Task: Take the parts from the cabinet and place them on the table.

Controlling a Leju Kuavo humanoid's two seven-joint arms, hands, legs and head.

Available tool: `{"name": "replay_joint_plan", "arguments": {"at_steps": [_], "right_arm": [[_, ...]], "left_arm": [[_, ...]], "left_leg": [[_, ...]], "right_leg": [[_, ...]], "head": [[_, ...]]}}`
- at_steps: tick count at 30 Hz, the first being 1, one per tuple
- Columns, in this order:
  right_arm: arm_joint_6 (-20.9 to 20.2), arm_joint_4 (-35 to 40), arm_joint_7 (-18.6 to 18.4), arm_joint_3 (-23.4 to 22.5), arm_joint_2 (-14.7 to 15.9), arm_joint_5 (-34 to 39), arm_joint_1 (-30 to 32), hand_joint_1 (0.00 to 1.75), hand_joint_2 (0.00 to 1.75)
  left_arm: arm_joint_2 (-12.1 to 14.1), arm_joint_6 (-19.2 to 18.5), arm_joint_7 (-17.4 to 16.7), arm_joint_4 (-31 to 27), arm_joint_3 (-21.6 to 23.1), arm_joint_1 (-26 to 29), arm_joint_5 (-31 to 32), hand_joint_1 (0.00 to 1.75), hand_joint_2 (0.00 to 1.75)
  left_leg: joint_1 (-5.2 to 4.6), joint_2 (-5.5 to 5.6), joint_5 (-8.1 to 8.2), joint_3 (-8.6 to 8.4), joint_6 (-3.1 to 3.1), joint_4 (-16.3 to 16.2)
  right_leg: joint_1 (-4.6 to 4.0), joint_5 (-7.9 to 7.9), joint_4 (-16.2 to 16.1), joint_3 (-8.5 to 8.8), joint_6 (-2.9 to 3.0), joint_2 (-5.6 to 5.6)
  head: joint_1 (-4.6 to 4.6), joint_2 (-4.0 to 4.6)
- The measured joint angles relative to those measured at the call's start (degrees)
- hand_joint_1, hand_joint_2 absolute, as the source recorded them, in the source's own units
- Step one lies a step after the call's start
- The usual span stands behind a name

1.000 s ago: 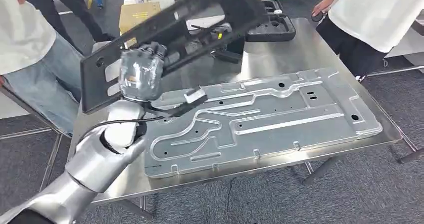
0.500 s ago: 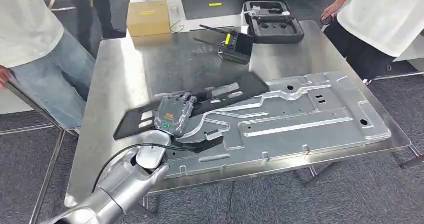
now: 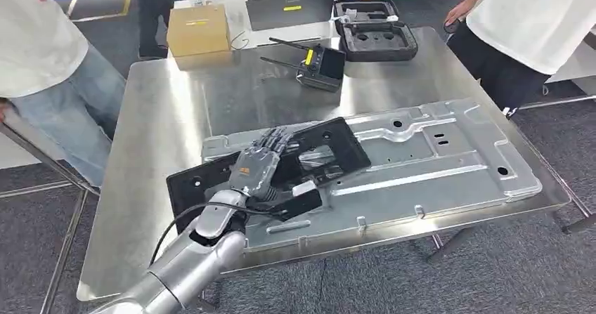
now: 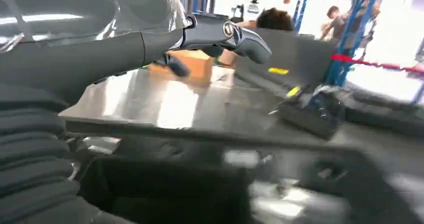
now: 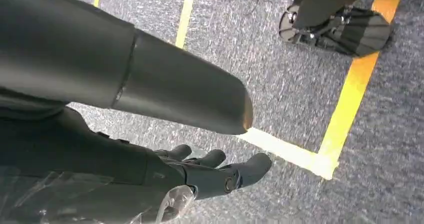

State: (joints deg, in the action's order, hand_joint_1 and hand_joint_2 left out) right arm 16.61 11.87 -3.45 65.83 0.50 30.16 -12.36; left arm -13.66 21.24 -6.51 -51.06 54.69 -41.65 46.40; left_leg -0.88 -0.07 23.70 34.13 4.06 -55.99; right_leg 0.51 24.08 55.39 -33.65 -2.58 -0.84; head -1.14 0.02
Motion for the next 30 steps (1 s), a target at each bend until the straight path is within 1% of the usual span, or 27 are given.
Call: {"name": "replay_joint_plan", "arguments": {"at_steps": [1, 3, 4, 5, 6, 7, 8, 9, 10, 11, 12, 13, 14, 15, 16, 17, 19, 20, 21, 22, 23, 24, 25, 26, 27, 29, 30], "right_arm": [[0.31, 0.0, 0.17, -0.04, 0.02, 0.09, 0.0, 0.0, 0.0], [0.61, 0.0, 0.43, -0.18, 0.07, 0.41, 0.26, 0.0, 0.0], [0.68, 0.0, 0.54, -0.35, 0.07, 0.5, 0.39, 0.0, 0.0], [0.81, 0.0, 0.63, -0.59, 0.18, 0.57, 0.57, 0.0, 0.0], [0.98, 0.0, 0.68, -0.72, 0.15, 0.83, 0.64, 0.0, 0.0], [1.09, 0.0, 0.87, -0.9, 0.13, 1.07, 0.87, 0.0, 0.0], [1.24, 0.0, 1.11, -1.09, 0.13, 1.31, 1.05, 0.0, 0.0], [1.4, 0.0, 1.16, -1.33, 0.13, 1.72, 1.25, 0.0, 0.0], [1.49, 0.0, 1.27, -1.6, 0.13, 1.81, 1.49, 0.0, 0.0], [1.6, 0.0, 1.35, -1.77, 0.13, 2.01, 1.63, 0.0, 0.0], [1.74, 0.0, 1.33, -2.03, 0.15, 2.29, 1.75, 0.0, 0.0], [2.03, 0.0, 1.42, -2.25, 0.2, 2.38, 1.9, 0.0, 0.0], [2.25, 0.0, 1.53, -2.53, 0.24, 2.75, 1.96, 0.0, 0.0], [2.45, 0.0, 1.62, -2.67, 0.26, 2.95, 2.03, 0.0, 0.0], [2.64, 0.0, 1.79, -2.88, 0.28, 3.29, 2.03, 0.0, 0.0], [2.93, 0.0, 1.86, -3.08, 0.28, 3.65, 2.13, 0.0, 0.0], [3.3, 0.0, 2.1, -3.58, 0.28, 4.46, 2.78, 0.0, 0.0], [3.37, 0.0, 2.31, -3.87, 0.24, 4.81, 3.14, 0.0, 0.0], [3.41, 0.0, 2.53, -4.19, 0.31, 5.35, 3.4, 0.0, 0.0], [3.47, -0.02, 2.71, -4.39, 0.37, 5.55, 3.7, 0.0, 0.0], [3.5, -0.02, 2.97, -4.61, 0.37, 5.92, 4.01, 0.0, 0.0], [3.5, -0.02, 3.19, -4.92, 0.39, 6.1, 4.44, 0.0, 0.0], [3.47, -0.02, 3.3, -5.12, 0.44, 6.36, 4.69, 0.0, 0.0], [3.37, -0.02, 3.39, -5.38, 0.46, 6.43, 4.96, 0.0, 0.0], [3.37, -0.02, 3.36, -5.55, 0.5, 6.43, 5.24, 0.0, 0.0], [3.15, -0.02, 3.3, -5.92, 0.57, 6.45, 5.56, 0.0, 0.0], [3.08, -0.02, 3.28, -6.08, 0.57, 6.47, 5.58, 0.0, 0.0]], "left_arm": [[-0.22, -0.07, 0.0, -1.38, 0.09, 0.04, -1.2, 0.0, 0.0], [-0.09, 0.06, 0.28, -5.15, 0.22, 0.28, -4.82, 0.0, 0.0], [-0.09, 0.11, 0.48, -6.83, 0.22, 0.22, -6.16, 0.0, 0.0], [-0.04, 0.09, 0.55, -8.53, 0.22, 0.19, -7.41, 0.0, 0.0], [0.09, -0.11, 0.72, -10.28, 0.2, 0.13, -8.85, 0.0, 0.0], [0.29, -0.37, 1.2, -12.38, 0.15, 0.23, -11.13, 0.0, 0.0], [0.68, -0.93, 2.28, -14.85, 0.09, 0.44, -14.6, 0.0, 0.0], [1.11, -1.31, 3.14, -17.23, 0.04, 0.89, -17.87, 0.0, 0.0], [1.49, -1.6, 3.7, -18.89, 0.04, 1.37, -19.66, 0.0, 0.0], [2.04, -2.01, 4.42, -21.01, 0.04, 1.81, -21.58, 0.0, 0.0], [2.36, -2.45, 5.19, -22.25, 0.04, 2.2, -24.07, 0.0, 0.0], [2.73, -3.1, 5.9, -23.64, 0.02, 2.59, -26.17, 0.0, 0.0], [3.21, -3.92, 6.72, -25.44, 0.0, 3.16, -28.56, 0.0, 0.0], [3.65, -5.21, 7.81, -27.48, 0.0, 3.91, -31.81, 0.0, 0.0], [4.22, -6.51, 8.79, -29.08, 0.0, 4.77, -35.0, 0.0, 0.0], [4.57, -7.46, 9.82, -30.03, 0.02, 5.89, -37.27, 0.0, 0.0], [5.58, -8.65, 12.1, -31.53, 0.04, 9.17, -41.52, 0.0, 0.0], [6.17, -8.96, 13.32, -32.28, 0.04, 11.04, -43.08, 0.0, 0.0], [6.98, -9.11, 14.57, -33.24, 0.04, 12.94, -44.59, 0.0, 0.0], [7.72, -9.18, 15.43, -33.85, 0.04, 14.45, -45.49, 0.0, 0.0], [8.46, -9.18, 15.91, -34.27, 0.02, 15.79, -46.52, 0.0, 0.0], [9.18, -9.18, 16.11, -34.4, -0.07, 17.45, -47.43, 0.0, 0.0], [9.77, -9.33, 16.13, -34.4, -0.15, 19.2, -48.28, 0.0, 0.0], [10.86, -9.79, 16.11, -34.4, -0.39, 21.06, -49.76, 0.0, 0.0], [11.8, -10.38, 16.09, -34.4, -0.74, 22.9, -50.96, 0.0, 0.0], [13.36, -11.37, 15.56, -34.18, -1.79, 26.05, -53.75, 0.0, 0.0], [13.99, -11.58, 15.61, -33.89, -2.08, 27.12, -54.75, 0.0, 0.0]], "left_leg": [[0.09, -0.14, -0.15, -0.03, -0.25, 0.06], [-0.26, -0.06, -0.2, 0.05, -0.17, -0.08], [-0.11, -0.05, -0.44, -0.03, 0.12, 0.26], [0.32, -0.12, -0.85, -0.32, 0.59, 0.7], [0.35, -0.09, -0.95, -0.31, 0.82, 0.78], [0.37, -0.12, -1.05, -0.28, 0.98, 0.78], [0.34, -0.11, -1.08, -0.22, 1.03, 0.77], [0.28, -0.12, -1.12, -0.18, 1.08, 0.76], [0.28, -0.11, -1.18, -0.15, 1.14, 0.75], [0.28, -0.1, -1.21, -0.13, 1.14, 0.75], [0.3, -0.09, -1.28, -0.13, 1.09, 0.74], [0.31, 0.0, -1.38, -0.14, 0.94, 0.69], [0.34, 0.02, -1.46, -0.16, 0.79, 0.67], [0.12, -0.01, -1.57, -0.07, 0.5, 0.64], [-0.21, 0.0, -1.67, 0.11, 0.19, 0.53], [-0.2, -0.08, -1.91, 0.09, -0.17, 0.68], [-0.11, -0.16, -2.16, -0.06, -0.64, 0.82], [-0.04, -0.05, -1.94, 0.1, -0.8, 0.62], [0.14, -0.02, -0.01, 0.88, -1.42, -1.08], [0.39, -0.01, 2.88, 2.47, -1.94, -5.04], [0.61, 0.0, 5.59, 4.4, -2.36, -9.99], [0.7, -0.01, 7.9, 6.35, -2.65, -15.13], [0.75, 0.0, 8.96, 7.37, -2.75, -18.31], [0.81, 0.0, 8.66, 7.12, -2.78, -18.57], [0.83, 0.0, 7.17, 5.2, -2.65, -15.59], [0.77, 0.0, 3.38, -1.65, -2.05, -4.34], [0.63, 0.01, 2.65, -4.7, -1.51, 0.41]], "right_leg": [[0.11, -0.07, -0.08, -0.08, -0.22, 0.01], [0.25, -0.24, -0.2, 0.02, -0.62, 0.09], [0.25, -0.22, -0.28, 0.13, -0.97, 0.09], [0.47, 0.59, 0.26, 0.04, -1.2, 0.18], [0.33, 2.64, 2.62, -0.84, -1.41, 0.37], [0.33, 5.25, 6.77, -2.52, -1.55, 0.36], [0.39, 7.68, 11.82, -4.52, -1.71, 0.37], [0.43, 9.34, 16.06, -6.14, -1.83, 0.38], [0.43, 9.79, 18.02, -6.72, -1.88, 0.39], [0.45, 9.12, 17.46, -6.1, -1.89, 0.41], [0.54, 7.35, 14.36, -4.22, -1.9, 0.48], [0.63, 5.14, 9.58, -1.5, -1.88, 0.53], [0.67, 3.02, 4.05, 1.67, -1.72, 0.56], [0.58, 2.83, -0.44, 4.04, -1.51, 0.57], [0.22, 2.47, -0.9, 3.98, -1.07, 0.57], [0.19, 2.32, -0.91, 3.87, -0.84, 0.52], [0.16, 1.99, -0.99, 3.87, -0.27, 0.45], [0.55, 1.6, -1.23, 3.79, 0.25, 0.62], [0.58, 1.41, -1.21, 3.55, 0.56, 0.7], [0.6, 1.22, -1.2, 3.25, 0.85, 0.8], [0.56, 1.04, -1.19, 2.94, 1.0, 0.85], [0.54, 0.83, -1.18, 2.62, 1.05, 0.87], [0.53, 0.69, -1.17, 2.36, 1.07, 0.87], [0.54, 0.51, -1.16, 2.1, 1.11, 0.8], [0.53, 0.34, -1.16, 1.93, 1.01, 0.73], [0.5, 0.17, -1.16, 1.8, 0.79, 0.55], [0.5, 0.03, -1.14, 1.81, 0.58, 0.54]], "head": [[-0.09, 0.0], [-0.07, 0.0], [-0.07, 0.0], [-0.09, 0.0], [-0.24, 0.0], [-0.35, 0.0], [-0.37, 0.0], [-0.37, 0.0], [-0.37, 0.0], [-0.37, 0.0], [-0.37, 0.0], [-0.37, 0.0], [-0.37, 0.0], [-0.39, 0.0], [-0.33, 0.0], [-0.33, 0.0], [-0.31, 0.0], [-0.33, 0.0], [-0.2, 0.0], [-0.04, 0.0], [-0.07, 0.0], [-0.04, 0.0], [-0.04, 0.0], [-0.04, 0.0], [-0.04, 0.0], [-0.04, 0.0], [-0.02, 0.0]]}}
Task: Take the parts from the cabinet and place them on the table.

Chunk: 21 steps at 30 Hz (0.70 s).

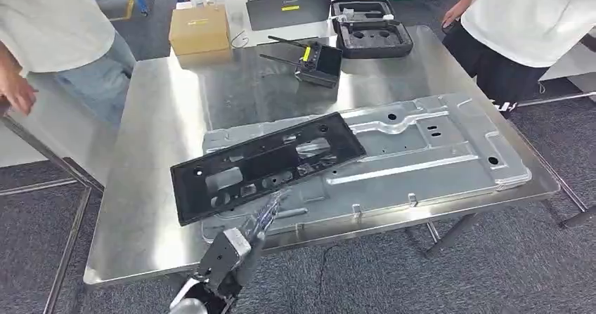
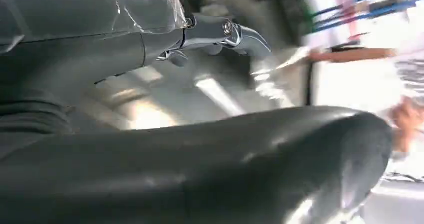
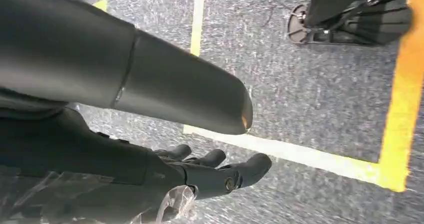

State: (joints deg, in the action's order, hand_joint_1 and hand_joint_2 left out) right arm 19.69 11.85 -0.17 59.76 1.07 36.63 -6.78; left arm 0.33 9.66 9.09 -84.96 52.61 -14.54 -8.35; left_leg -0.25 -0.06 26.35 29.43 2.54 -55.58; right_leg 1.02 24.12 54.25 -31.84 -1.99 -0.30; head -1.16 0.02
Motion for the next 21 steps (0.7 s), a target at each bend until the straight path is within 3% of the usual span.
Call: {"name": "replay_joint_plan", "arguments": {"at_steps": [1, 3, 4, 5, 6, 7, 9, 10, 11, 12, 14, 15, 16, 17, 19, 20, 21], "right_arm": [[-0.11, 0.0, 0.02, -0.31, 0.07, 0.0, 0.15, 0.0, 0.0], [-0.13, -0.02, 0.09, -0.68, 0.28, 0.04, 0.11, 0.0, 0.0], [-0.13, -0.02, 0.13, -0.68, 0.35, 0.09, 0.11, 0.0, 0.0], [-0.13, -0.02, 0.28, -0.68, 0.59, 0.13, 0.15, 0.0, 0.0], [-0.13, -0.02, 0.31, -0.68, 0.68, 0.17, 0.15, 0.0, 0.0], [-0.13, -0.02, 0.33, -0.7, 0.74, 0.24, 0.15, 0.0, 0.0], [-0.15, -0.02, 0.44, -0.7, 0.85, 0.39, 0.24, 0.0, 0.0], [-0.15, -0.02, 0.42, -0.72, 0.87, 0.44, 0.33, 0.0, 0.0], [-0.15, -0.02, 0.33, -0.74, 0.9, 0.48, 0.43, 0.0, 0.0], [-0.15, -0.02, 0.26, -0.74, 0.92, 0.52, 0.45, 0.0, 0.0], [-0.11, -0.02, 0.13, -0.81, 1.22, 0.59, 0.46, 0.0, 0.0], [-0.11, -0.02, 0.11, -0.85, 1.29, 0.61, 0.41, 0.0, 0.0], [-0.11, -0.02, 0.13, -0.9, 1.29, 0.61, 0.35, 0.0, 0.0], [-0.11, -0.02, 0.18, -1.0, 1.31, 0.63, 0.26, 0.0, 0.0], [-0.11, -0.02, 0.2, -1.09, 1.42, 0.63, 0.21, 0.0, 0.0], [-0.11, -0.02, 0.15, -1.11, 1.4, 0.66, 0.28, 0.0, 0.0], [-0.13, -0.02, 0.09, -1.11, 1.4, 0.61, 0.19, 0.0, 0.0]], "left_arm": [[0.76, -0.09, 0.2, 0.58, -0.3, 0.86, -1.47, 0.0, 0.0], [1.98, -0.04, 1.68, 2.46, -0.89, 2.77, -5.21, 0.0, 0.0], [2.56, 0.15, 2.8, 3.48, -0.96, 4.04, -7.48, 0.0, 0.0], [3.21, 0.31, 4.18, 4.83, -1.05, 5.11, -10.43, 0.0, 0.0], [3.62, 0.48, 5.57, 5.82, -1.07, 5.87, -13.01, 0.0, 0.0], [3.95, 0.39, 7.35, 7.06, -1.16, 6.44, -15.66, 0.0, 0.0], [4.85, -0.76, 11.47, 10.33, -1.42, 7.82, -22.43, 0.0, 0.0], [5.39, -1.24, 13.02, 12.08, -1.72, 8.46, -24.68, 0.0, 0.0], [5.94, -1.79, 14.62, 14.68, -2.14, 9.0, -27.21, 0.0, 0.0], [6.31, -1.99, 15.52, 16.55, -2.43, 9.45, -29.03, 0.0, 0.0], [7.25, -3.24, 17.37, 19.78, -3.03, 9.91, -31.97, 0.0, 0.0], [7.56, -4.42, 18.54, 21.05, -3.45, 10.04, -33.53, 0.0, 0.0], [7.91, -6.66, 20.12, 22.54, -4.09, 10.25, -35.98, 0.0, 0.0], [8.39, -9.82, 22.28, 24.64, -4.94, 10.45, -39.41, 0.0, 0.0], [9.0, -13.34, 24.68, 27.83, -6.25, 10.82, -42.6, 0.0, 0.0], [9.31, -14.14, 25.11, 29.62, -6.64, 10.83, -43.14, 0.0, 0.0], [9.53, -14.16, 25.03, 31.39, -6.75, 10.7, -43.32, 0.0, 0.0]], "left_leg": [[-0.38, -0.08, -0.14, -0.29, 0.19, 1.36], [-0.44, -0.02, -0.42, 0.01, 0.52, 1.26], [-0.65, -0.06, -0.66, 0.01, 0.87, 1.3], [-0.25, -0.26, -1.41, 0.13, 1.5, 1.95], [-0.15, -0.33, -1.77, 0.23, 1.72, 2.03], [-0.06, -0.33, -2.06, 0.64, 2.15, 2.02], [-0.07, -0.38, -2.51, 1.28, 2.32, 1.97], [-0.1, -0.41, -2.77, 1.61, 2.27, 1.95], [-0.1, -0.49, -3.01, 1.89, 2.16, 1.94], [-0.06, -0.54, -3.27, 2.25, 2.02, 1.83], [0.14, -0.47, -3.7, 2.9, 1.61, 1.53], [0.12, -0.41, -3.82, 3.21, 1.39, 1.19], [-0.14, -0.38, -3.97, 3.58, 1.01, 0.94], [-0.16, -0.42, -4.27, 3.56, 0.56, 0.9], [-0.15, -0.46, -4.86, 3.84, -0.12, 0.73], [-0.05, -0.43, -5.07, 4.04, -0.42, 0.6], [0.3, -0.25, -3.49, 4.55, -0.78, -0.4]], "right_leg": [[-0.55, -0.04, 0.2, -0.21, -0.26, -0.01], [-0.33, -0.41, 0.03, -0.25, -0.78, 0.04], [-0.24, -0.7, -0.15, -0.23, -1.2, 0.01], [-0.23, -0.49, 0.0, -0.48, -1.55, -0.09], [-0.01, 1.04, 1.13, -1.01, -1.72, 0.01], [0.01, 4.0, 4.41, -2.2, -1.83, 0.06], [0.04, 9.46, 13.99, -5.62, -2.27, 0.05], [0.09, 10.74, 17.46, -6.64, -2.48, 0.06], [0.1, 10.65, 18.22, -6.34, -2.57, 0.06], [0.12, 9.57, 16.54, -5.02, -2.63, 0.08], [0.35, 5.21, 6.82, 1.04, -2.65, 0.12], [0.48, 4.08, 1.34, 4.54, -2.7, 0.11], [0.03, 4.16, -0.52, 5.45, -2.38, -0.11], [-0.11, 3.35, 0.4, 4.66, -1.64, -0.42], [-0.17, 3.46, 0.15, 4.3, -1.13, -0.42], [0.02, 3.06, -0.06, 3.86, -0.55, -0.29], [0.14, 2.58, -0.05, 3.58, -0.01, -0.01]], "head": [[0.02, 0.0], [-0.15, 0.0], [-0.13, 0.0], [-0.02, 0.0], [-0.11, 0.0], [-0.2, 0.0], [-0.35, 0.0], [-0.35, 0.0], [-0.35, 0.0], [-0.35, 0.0], [-0.35, 0.0], [-0.37, 0.0], [-0.39, 0.0], [-0.35, 0.0], [-0.28, 0.0], [-0.28, 0.0], [-0.26, 0.0]]}}
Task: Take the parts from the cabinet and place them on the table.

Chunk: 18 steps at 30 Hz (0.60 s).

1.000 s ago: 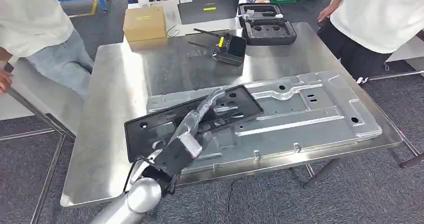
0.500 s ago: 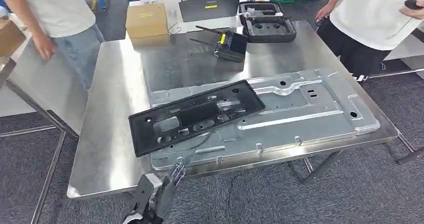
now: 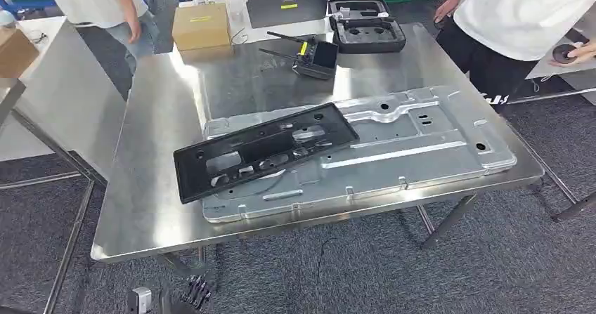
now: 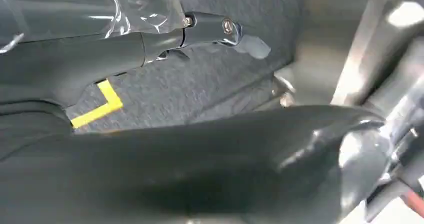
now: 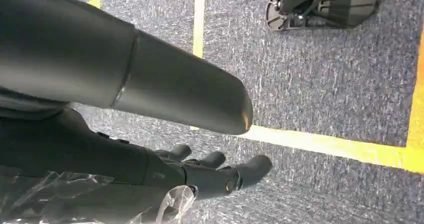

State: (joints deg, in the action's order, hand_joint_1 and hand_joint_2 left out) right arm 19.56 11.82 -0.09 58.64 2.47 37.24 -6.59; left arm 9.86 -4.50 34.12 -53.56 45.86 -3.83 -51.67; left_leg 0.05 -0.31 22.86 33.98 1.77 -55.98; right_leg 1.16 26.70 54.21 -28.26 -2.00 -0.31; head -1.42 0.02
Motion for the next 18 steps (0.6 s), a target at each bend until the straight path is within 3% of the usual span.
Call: {"name": "replay_joint_plan", "arguments": {"at_steps": [1, 2, 3, 4, 5, 6, 8, 9, 10, 11, 12, 13, 14, 15, 17, 18], "right_arm": [[0.0, 0.0, -0.11, 0.0, 0.13, -0.07, -0.06, 0.0, 0.0], [0.02, 0.0, -0.24, -0.02, 0.15, -0.09, -0.1, 0.0, 0.0], [0.0, 0.0, -0.22, -0.02, 0.15, -0.13, -0.12, 0.0, 0.0], [0.0, 0.0, -0.2, -0.02, 0.13, -0.22, -0.13, 0.0, 0.0], [0.0, 0.0, -0.15, -0.02, 0.15, -0.33, -0.12, 0.0, 0.0], [0.02, 0.0, -0.15, -0.02, 0.13, -0.44, -0.1, 0.0, 0.0], [0.09, 0.0, -0.15, -0.02, 0.13, -0.61, -0.1, 0.0, 0.0], [0.11, 0.0, -0.17, -0.02, 0.09, -0.7, -0.21, 0.0, 0.0], [0.2, 0.04, -0.28, -0.02, -0.11, -0.83, -0.36, 0.0, 0.0], [0.24, 0.04, -0.48, -0.02, -0.15, -1.02, -0.3, 0.0, 0.0], [0.26, 0.04, -0.83, -0.02, -0.15, -1.22, -0.19, 0.0, 0.0], [0.26, 0.04, -0.92, 0.0, -0.18, -1.27, -0.19, 0.0, 0.0], [0.33, 0.02, -1.18, 0.02, -0.15, -1.27, -0.14, 0.0, 0.0], [0.42, 0.02, -1.46, 0.02, -0.15, -1.29, -0.22, 0.0, 0.0], [0.5, 0.02, -1.86, 0.04, -0.18, -1.4, -0.23, 0.0, 0.0], [0.5, 0.02, -2.25, 0.09, -0.31, -1.44, -0.19, 0.0, 0.0]], "left_arm": [[-0.02, 0.22, -1.0, 3.3, -0.02, -0.27, -0.11, 0.0, 0.0], [-0.13, -0.27, -1.97, 5.9, 0.0, -0.55, -0.44, 0.0, 0.0], [-0.31, -1.37, -2.73, 8.96, 0.0, -0.56, -1.16, 0.0, 0.0], [-0.46, -2.5, -3.04, 10.91, 0.0, -0.52, -1.84, 0.0, 0.0], [-0.64, -3.92, -3.5, 12.98, 0.0, -0.51, -2.6, 0.0, 0.0], [-1.03, -5.24, -3.89, 15.0, 0.0, -0.51, -3.49, 0.0, 0.0], [-1.99, -5.42, -5.99, 19.12, -0.04, -0.78, -4.63, 0.0, 0.0], [-2.64, -4.07, -7.92, 21.21, -0.04, -0.83, -4.72, 0.0, 0.0], [-3.06, -2.04, -10.65, 22.72, -0.02, -0.86, -4.48, 0.0, 0.0], [-3.46, 0.34, -13.48, 23.78, 0.02, -0.98, -4.08, 0.0, 0.0], [-3.94, 3.73, -17.17, 25.09, 0.09, -0.87, -3.38, 0.0, 0.0], [-4.26, 6.02, -19.25, 26.41, 0.26, -0.84, -2.82, 0.0, 0.0], [-4.74, 9.28, -22.24, 27.33, 0.41, -0.76, -1.73, 0.0, 0.0], [-5.34, 12.56, -25.24, 28.59, 0.81, -0.91, 0.03, 0.0, 0.0], [-6.09, 19.38, -32.63, 30.25, 2.08, -1.27, 4.96, 0.0, 0.0], [-6.54, 23.46, -38.75, 31.23, 3.46, -1.15, 8.99, 0.0, 0.0]], "left_leg": [[-0.01, -0.03, 3.26, 0.95, -0.44, -2.73], [0.18, -0.04, 6.9, 2.29, -0.81, -7.14], [0.31, -0.03, 9.92, 3.54, -1.04, -11.95], [0.32, -0.03, 11.65, 4.36, -1.13, -15.76], [0.32, -0.03, 11.79, 4.37, -1.12, -17.78], [0.3, -0.03, 10.4, 3.23, -0.99, -17.37], [0.2, -0.03, 6.24, -2.28, -0.33, -9.9], [0.03, -0.02, 5.56, -6.22, 0.21, -4.17], [-0.3, -0.01, 6.41, -10.24, 0.73, 1.19], [-0.66, -0.02, 7.07, -11.91, 0.87, 5.17], [-0.79, -0.01, 6.31, -11.17, 0.91, 4.14], [-1.03, 0.01, 6.04, -11.02, 1.0, 4.3], [-0.87, -0.03, 5.21, -10.11, 1.42, 4.65], [-0.31, -0.24, 4.09, -9.76, 1.95, 5.27], [-0.39, -0.18, 2.76, -8.38, 2.96, 5.3], [-0.4, -0.18, 2.04, -7.54, 2.95, 5.28]], "right_leg": [[-0.01, -0.51, 0.0, -0.62, 0.36, 0.06], [-0.08, -1.02, 0.02, -1.36, 0.85, 0.16], [-0.2, -1.63, 0.04, -2.18, 0.94, 0.16], [-0.31, -2.2, 0.07, -3.0, 1.01, 0.15], [-0.37, -2.79, 0.11, -3.81, 1.02, 0.15], [-0.44, -3.42, 0.11, -4.7, 0.96, 0.14], [-0.56, -4.68, 0.11, -6.29, 0.73, 0.14], [-0.58, -5.33, 0.12, -6.91, 0.58, 0.1], [-0.6, -5.76, 0.18, -7.21, 0.33, 0.08], [-0.68, -6.21, 0.17, -7.33, -0.04, 0.13], [-0.53, -7.01, -0.55, -7.07, -0.41, 0.16], [-0.37, -7.69, -0.78, -7.14, -0.76, 0.21], [-0.51, -8.49, -1.16, -7.21, -1.12, 0.14], [-0.31, -7.52, -1.04, -7.66, -1.37, 0.19], [-0.33, -0.48, 4.51, -9.84, -1.74, 0.14], [-0.26, 3.51, 10.11, -11.2, -2.01, 0.15]], "head": [[0.15, 0.02], [0.15, 0.0], [0.17, 0.0], [0.2, 0.0], [0.22, 0.0], [0.24, 0.0], [0.24, 0.0], [0.24, 0.0], [0.24, 0.0], [0.26, 0.0], [0.02, 0.0], [0.39, 0.0], [0.24, 0.0], [0.37, 0.02], [0.31, 0.0], [0.15, 0.02]]}}
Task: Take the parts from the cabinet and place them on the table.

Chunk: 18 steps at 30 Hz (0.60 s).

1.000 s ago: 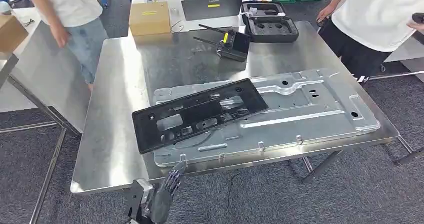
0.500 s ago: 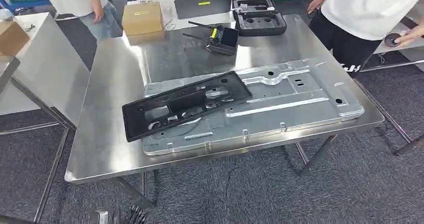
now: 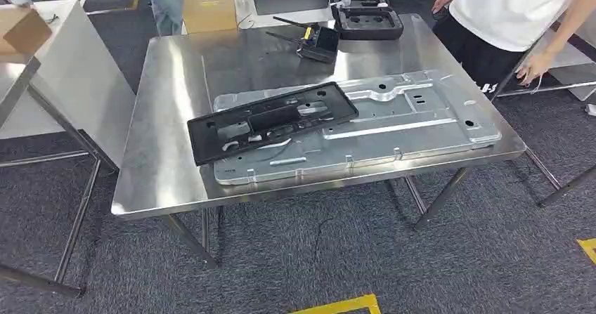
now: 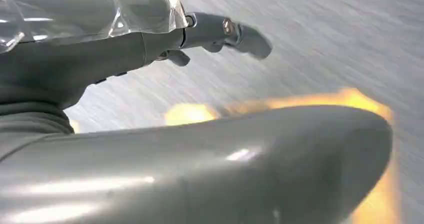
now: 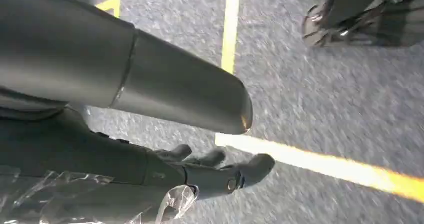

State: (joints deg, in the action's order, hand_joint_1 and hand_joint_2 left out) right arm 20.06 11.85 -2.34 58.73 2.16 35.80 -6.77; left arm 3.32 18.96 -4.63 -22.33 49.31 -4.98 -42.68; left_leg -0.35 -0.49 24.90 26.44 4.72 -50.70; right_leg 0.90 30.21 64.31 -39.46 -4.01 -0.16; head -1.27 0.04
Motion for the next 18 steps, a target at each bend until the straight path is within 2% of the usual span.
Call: {"name": "replay_joint_plan", "arguments": {"at_steps": [1, 2, 3, 4, 5, 6, 7, 8, 9, 11, 12, 13, 14, 15, 16, 17, 18], "right_arm": [[0.0, 0.0, -0.33, 0.0, -0.09, 0.0, 0.04, 0.0, 0.0], [0.02, 0.0, -0.41, 0.02, -0.15, -0.18, 0.05, 0.0, 0.0], [0.04, 0.0, -0.52, 0.04, -0.2, -0.28, 0.04, 0.0, 0.0], [0.09, 0.0, -0.57, 0.04, -0.2, -0.24, -0.01, 0.0, 0.0], [0.11, 0.0, -0.63, 0.04, -0.2, -0.11, -0.05, 0.0, 0.0], [0.13, 0.0, -0.65, 0.04, -0.2, 0.15, -0.12, 0.0, 0.0], [0.15, 0.02, -0.65, 0.04, -0.31, 0.22, -0.15, 0.0, 0.0], [0.22, 0.04, -0.61, 0.04, -0.39, 0.33, -0.21, 0.0, 0.0], [0.33, 0.02, -0.63, 0.04, -0.41, 0.63, -0.2, 0.0, 0.0], [0.35, 0.04, -0.65, 0.02, -0.46, 0.9, -0.24, 0.0, 0.0], [0.35, 0.02, -0.85, 0.0, -0.72, 1.22, -0.04, 0.0, 0.0], [0.35, 0.02, -1.0, 0.0, -0.65, 1.38, -0.28, 0.0, 0.0], [0.35, 0.02, -1.2, -0.02, -0.66, 1.49, -0.29, 0.0, 0.0], [0.35, 0.02, -1.22, -0.02, -0.66, 1.49, -0.27, 0.0, 0.0], [0.39, 0.02, -1.33, -0.02, -0.68, 1.51, -0.25, 0.0, 0.0], [0.5, 0.02, -1.53, -0.02, -0.68, 1.49, -0.15, 0.0, 0.0], [0.57, 0.02, -1.68, -0.02, -0.68, 1.46, -0.15, 0.0, 0.0]], "left_arm": [[-0.44, 1.53, -3.08, 0.66, 1.12, 0.04, 2.56, 0.0, 0.0], [-0.63, 1.74, -6.44, 1.22, 2.23, 0.01, 4.54, 0.0, 0.0], [-0.9, 1.61, -9.13, 1.68, 3.32, 0.0, 6.16, 0.0, 0.0], [-1.09, 1.15, -10.96, 2.1, 4.46, -0.03, 7.21, 0.0, 0.0], [-1.46, 0.82, -12.0, 2.47, 5.52, -0.04, 7.62, 0.0, 0.0], [-1.72, 0.49, -12.29, 2.86, 6.61, -0.09, 7.9, 0.0, 0.0], [-1.81, 0.41, -12.29, 3.08, 7.31, -0.16, 8.12, 0.0, 0.0], [-2.1, 0.43, -12.09, 3.25, 7.85, -0.31, 8.16, 0.0, 0.0], [-2.18, 0.64, -11.79, 3.64, 8.58, -0.52, 8.34, 0.0, 0.0], [-2.58, 0.8, -11.3, 4.13, 9.9, -0.79, 9.06, 0.0, 0.0], [-2.62, 0.86, -11.02, 4.46, 10.61, -0.77, 9.8, 0.0, 0.0], [-2.95, 0.89, -10.87, 4.52, 11.36, -0.81, 10.42, 0.0, 0.0], [-3.15, 0.91, -10.96, 4.72, 11.95, -0.78, 10.77, 0.0, 0.0], [-3.43, 0.95, -10.98, 4.85, 12.61, -0.78, 10.92, 0.0, 0.0], [-3.56, 1.08, -11.0, 4.96, 13.0, -0.8, 11.05, 0.0, 0.0], [-3.76, 1.3, -11.0, 5.16, 13.53, -0.89, 11.14, 0.0, 0.0], [-3.97, 1.56, -11.0, 5.37, 14.24, -1.0, 11.16, 0.0, 0.0]], "left_leg": [[-0.02, -0.01, -0.56, 0.78, -0.02, -0.12], [-0.03, -0.03, -1.07, 1.57, -0.11, -0.25], [0.0, -0.07, -1.54, 2.35, -0.26, -0.41], [0.08, -0.09, -1.98, 3.03, -0.44, -0.56], [0.19, -0.1, -2.39, 3.65, -0.69, -0.77], [0.32, -0.07, -2.69, 4.29, -1.0, -1.2], [0.14, -0.06, -2.82, 4.9, -1.29, -1.76], [0.0, -0.09, -3.05, 5.39, -1.58, -2.38], [-0.08, -0.12, -3.53, 5.57, -2.0, -2.48], [-0.08, -0.14, -4.14, 5.83, -2.47, -2.63], [0.0, -0.07, -3.97, 6.29, -2.68, -2.91], [0.17, -0.02, -1.43, 6.98, -3.15, -4.56], [0.35, 0.0, 2.05, 8.18, -3.46, -8.21], [0.43, 0.0, 5.44, 9.55, -3.79, -13.05], [0.46, -0.01, 8.14, 10.72, -3.91, -17.98], [0.46, 0.0, 9.19, 11.24, -3.91, -21.39], [0.44, 0.0, 8.35, 10.78, -3.78, -22.69]], "right_leg": [[0.05, 2.0, 4.66, -0.97, -0.25, 0.0], [0.07, 2.2, 7.97, -1.3, -0.44, 0.0], [0.11, 0.82, 8.8, -0.47, -0.58, 0.01], [0.2, -1.32, 7.11, 1.51, -0.68, 0.01], [0.31, -3.46, 3.02, 4.74, -0.77, 0.02], [0.44, -4.58, -2.95, 9.1, -0.88, 0.05], [0.55, -3.4, -8.73, 13.12, -0.93, 0.0], [0.05, -2.42, -12.35, 14.96, -0.35, -0.2], [0.15, -2.2, -12.34, 14.57, 0.09, -0.17], [-0.03, -2.52, -11.7, 14.01, 0.59, -0.19], [0.38, -2.99, -11.88, 13.47, 1.36, 0.07], [0.34, -3.4, -11.84, 13.08, 1.99, 0.18], [0.3, -3.87, -11.84, 12.49, 2.53, 0.33], [0.18, -4.32, -11.83, 11.9, 2.75, 0.46], [0.03, -4.86, -11.82, 11.25, 2.88, 0.54], [-0.11, -5.41, -11.77, 10.58, 2.97, 0.59], [-0.27, -6.03, -11.75, 9.75, 3.07, 0.61]], "head": [[0.02, -0.02], [0.0, -0.02], [0.0, -0.02], [0.0, -0.02], [0.0, -0.02], [0.0, -0.02], [-0.11, -0.02], [-0.16, -0.02], [-0.2, -0.02], [-0.09, -0.02], [-0.09, -0.02], [0.11, -0.02], [0.18, 0.0], [0.2, 0.0], [0.22, 0.0], [0.22, 0.0], [0.22, 0.0]]}}
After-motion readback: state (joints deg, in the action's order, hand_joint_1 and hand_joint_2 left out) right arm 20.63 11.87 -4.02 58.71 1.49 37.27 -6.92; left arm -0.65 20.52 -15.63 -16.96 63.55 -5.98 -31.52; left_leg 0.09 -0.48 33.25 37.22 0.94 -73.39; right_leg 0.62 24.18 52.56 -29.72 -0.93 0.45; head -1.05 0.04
